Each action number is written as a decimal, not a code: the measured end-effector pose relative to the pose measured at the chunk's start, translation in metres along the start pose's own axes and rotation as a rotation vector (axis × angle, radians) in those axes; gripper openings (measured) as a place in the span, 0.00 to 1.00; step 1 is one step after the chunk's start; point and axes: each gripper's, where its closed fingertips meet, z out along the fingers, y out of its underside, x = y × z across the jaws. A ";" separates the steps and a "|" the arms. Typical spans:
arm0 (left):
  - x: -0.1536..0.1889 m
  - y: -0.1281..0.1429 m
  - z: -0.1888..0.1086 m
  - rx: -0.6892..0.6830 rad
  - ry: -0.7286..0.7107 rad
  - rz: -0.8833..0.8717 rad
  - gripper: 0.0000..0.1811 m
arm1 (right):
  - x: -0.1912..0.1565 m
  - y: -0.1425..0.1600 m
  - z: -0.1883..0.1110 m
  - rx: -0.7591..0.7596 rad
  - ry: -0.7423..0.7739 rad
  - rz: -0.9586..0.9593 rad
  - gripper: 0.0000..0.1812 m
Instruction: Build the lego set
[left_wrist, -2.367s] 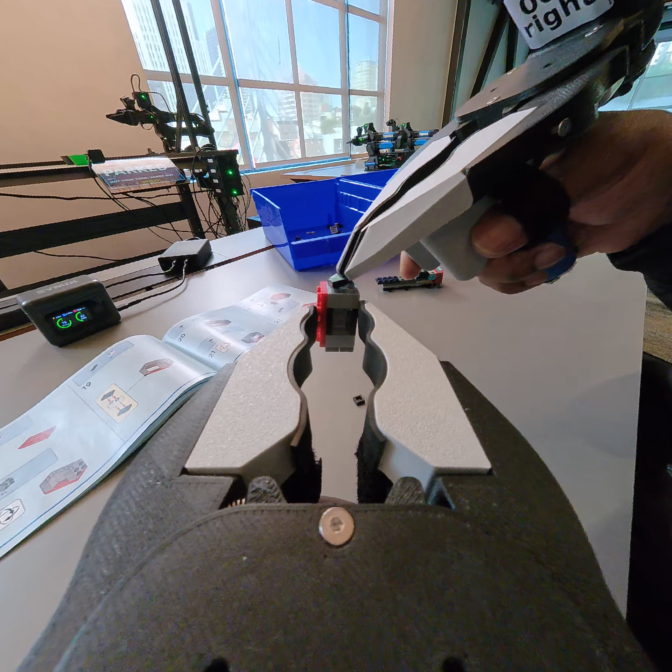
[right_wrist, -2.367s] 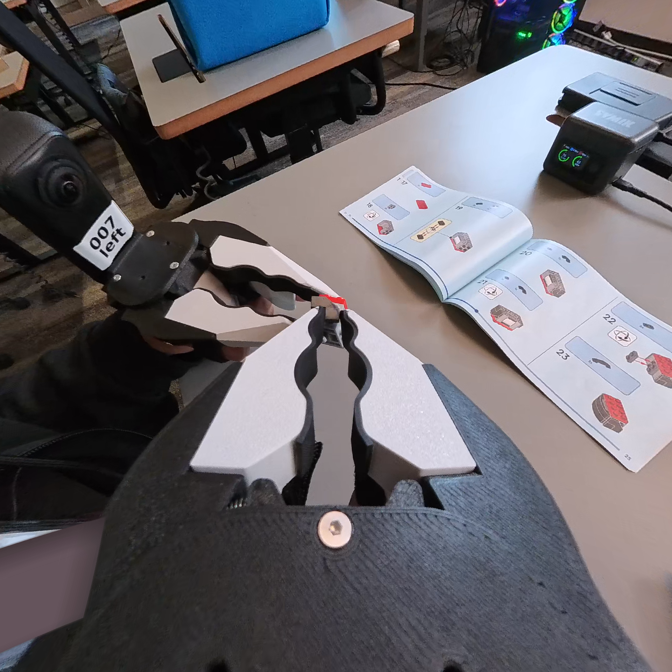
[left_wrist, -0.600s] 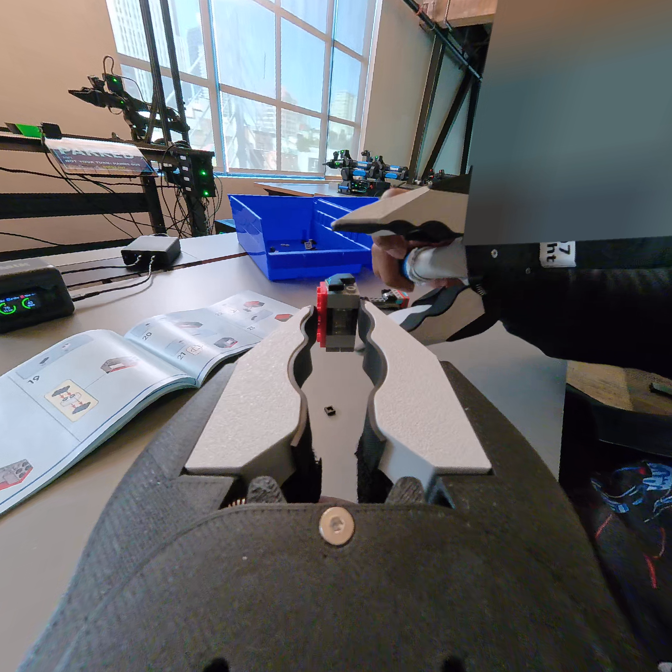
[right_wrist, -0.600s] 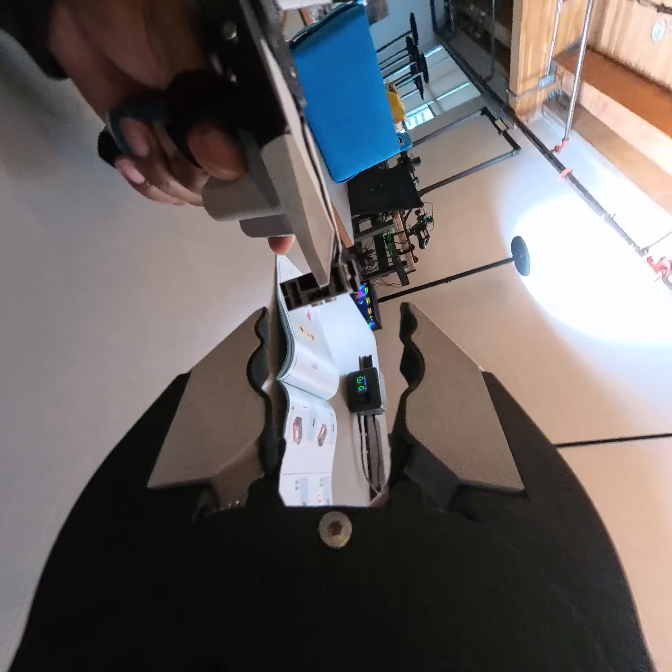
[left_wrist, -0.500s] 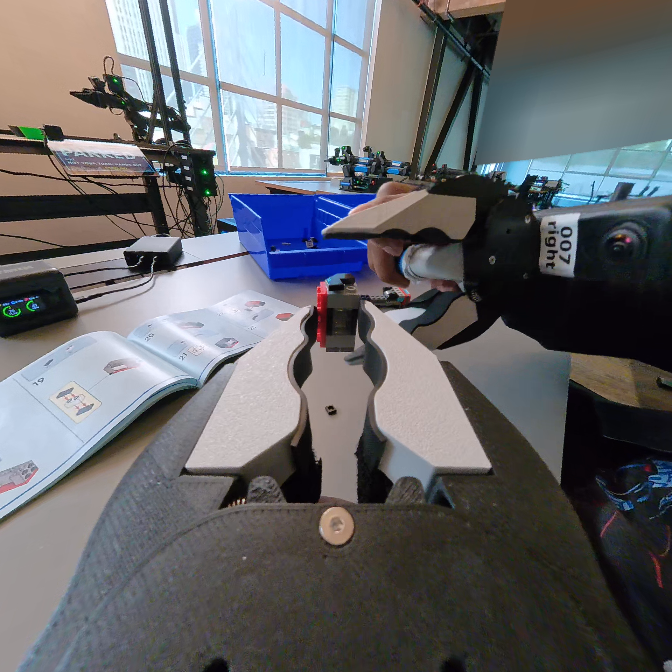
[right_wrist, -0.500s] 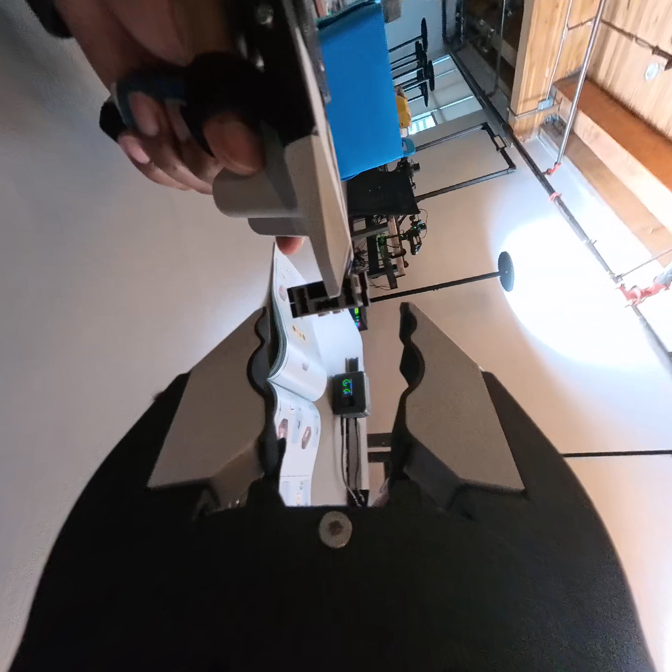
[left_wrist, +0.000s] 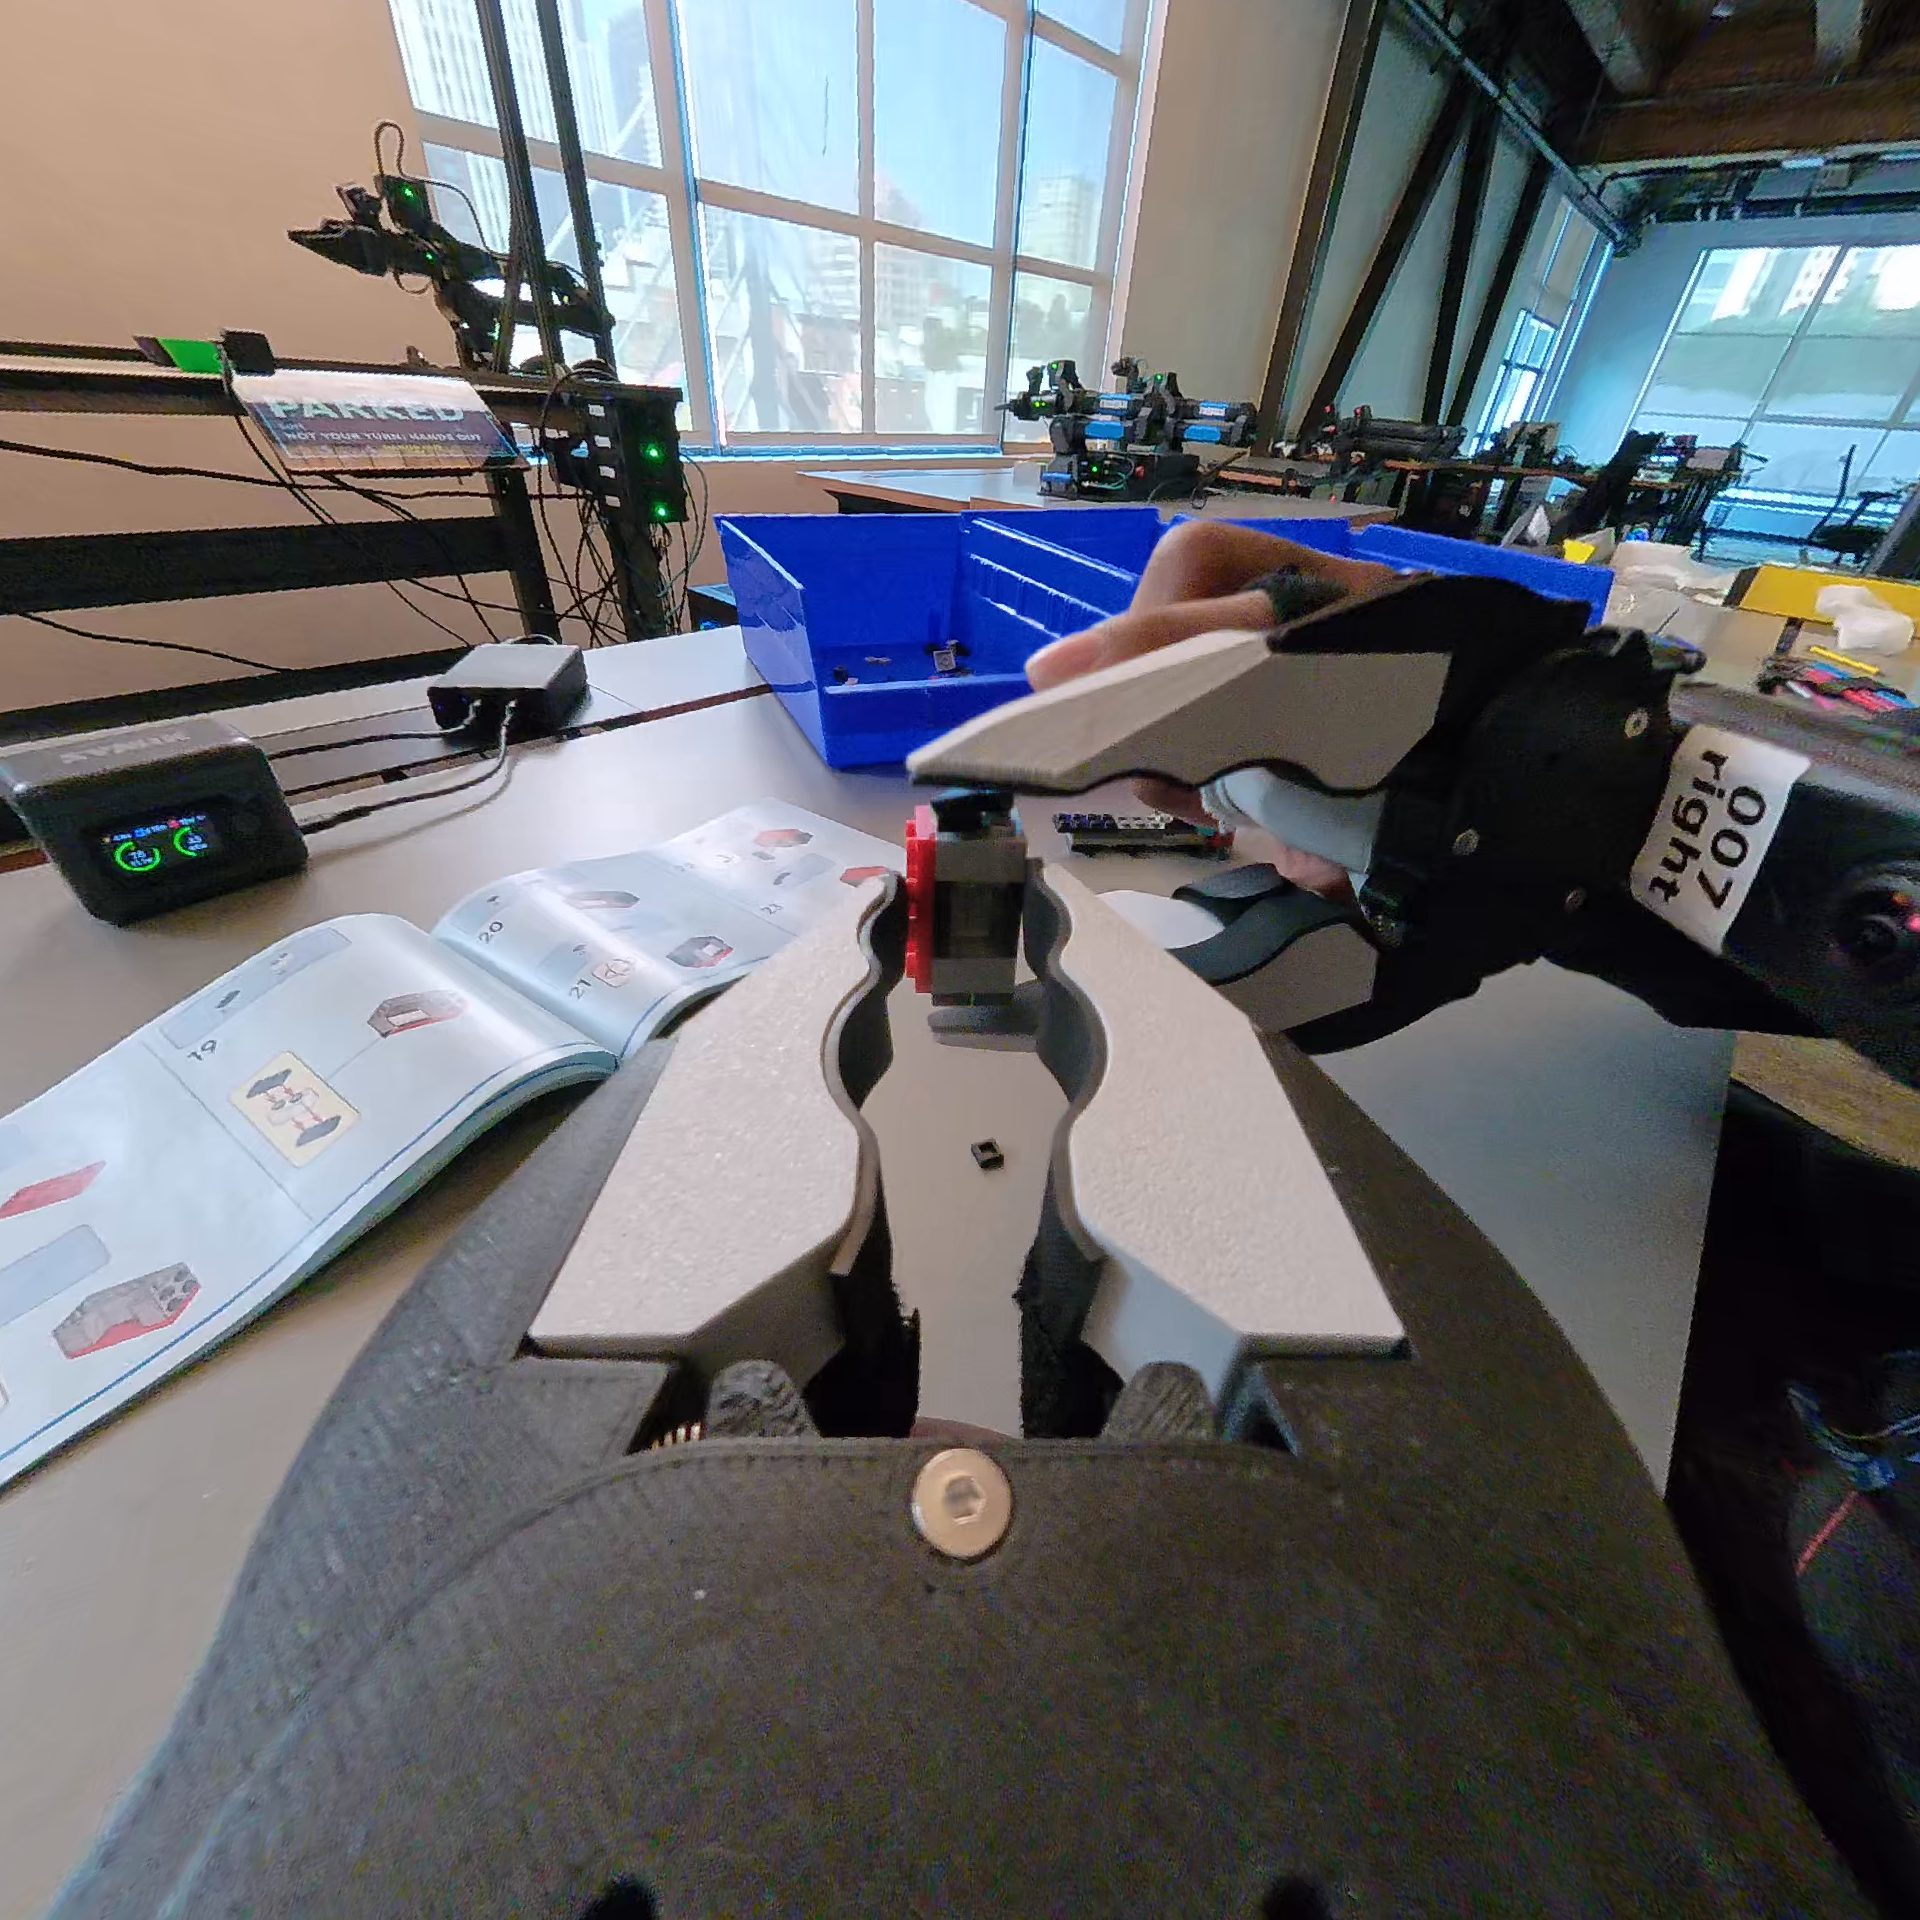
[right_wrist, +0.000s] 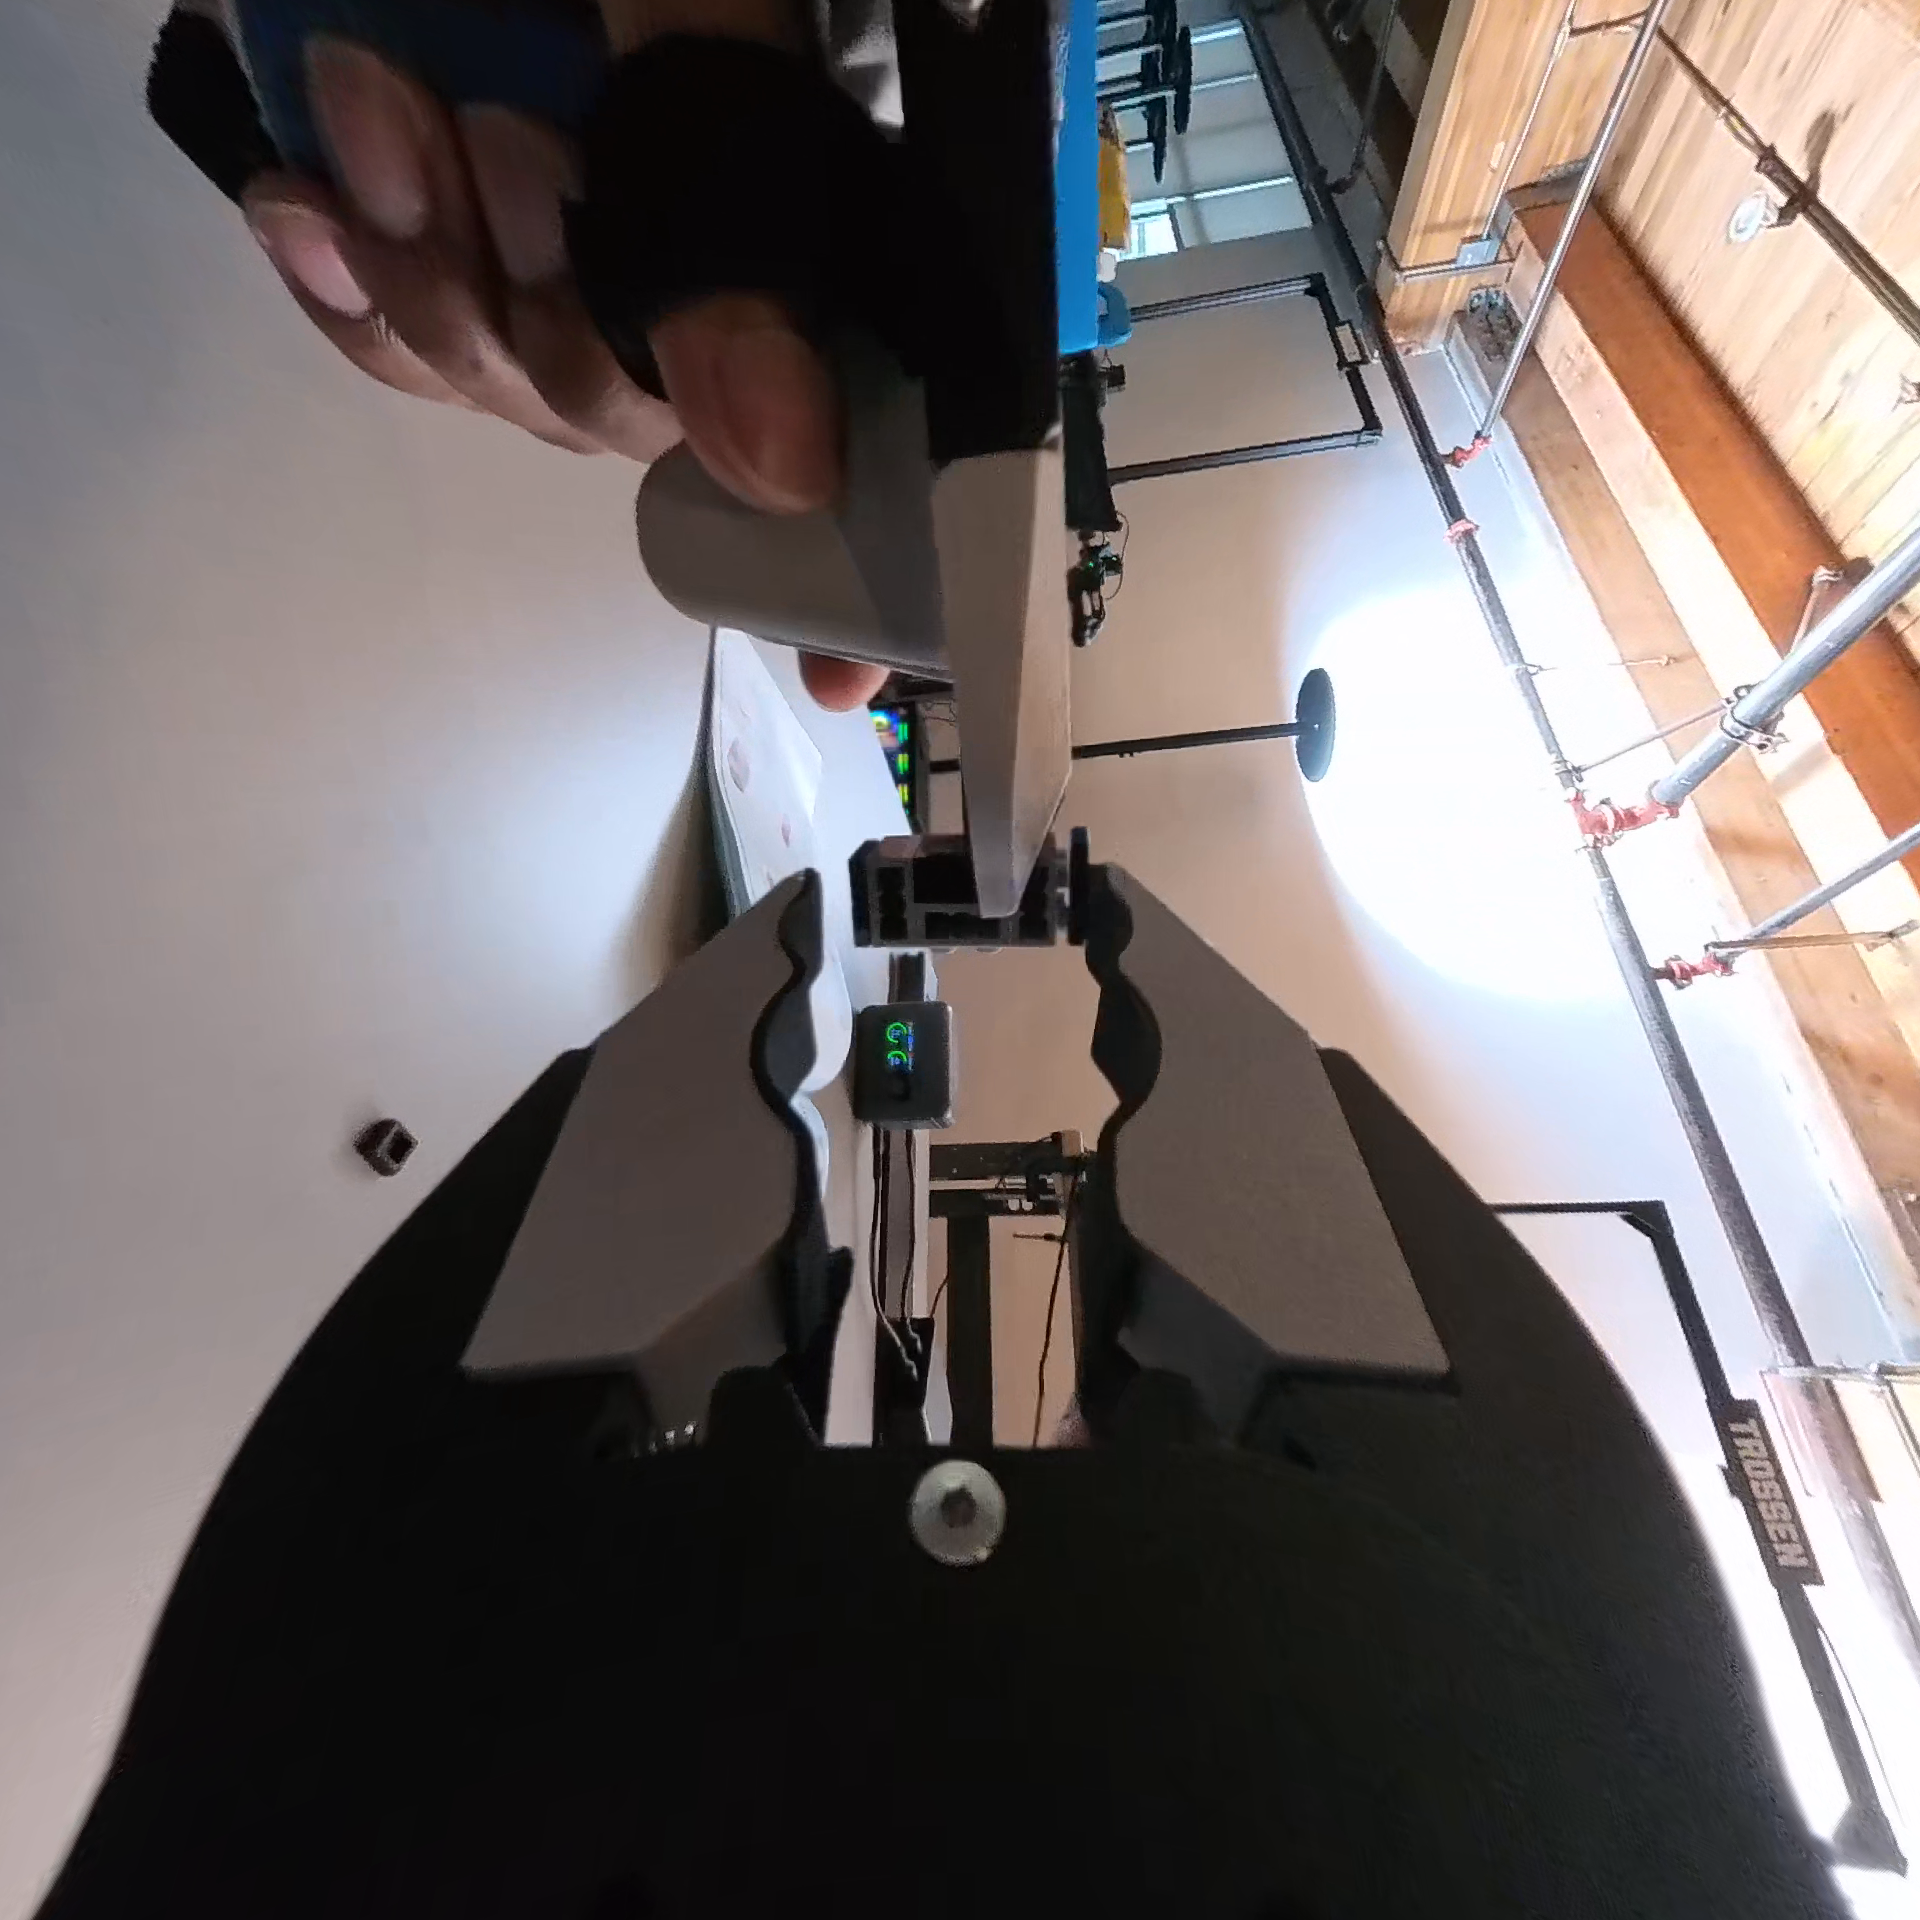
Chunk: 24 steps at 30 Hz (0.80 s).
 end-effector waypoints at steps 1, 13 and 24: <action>-0.001 -0.001 0.000 0.002 -0.004 -0.001 0.12 | 0.001 0.000 0.000 -0.008 0.010 -0.002 0.28; -0.008 -0.002 0.003 -0.021 -0.109 0.052 0.12 | 0.004 0.006 0.005 -0.082 0.050 -0.018 0.24; -0.009 0.000 0.006 -0.022 -0.129 0.049 0.12 | 0.001 0.008 0.005 -0.075 -0.002 -0.003 0.23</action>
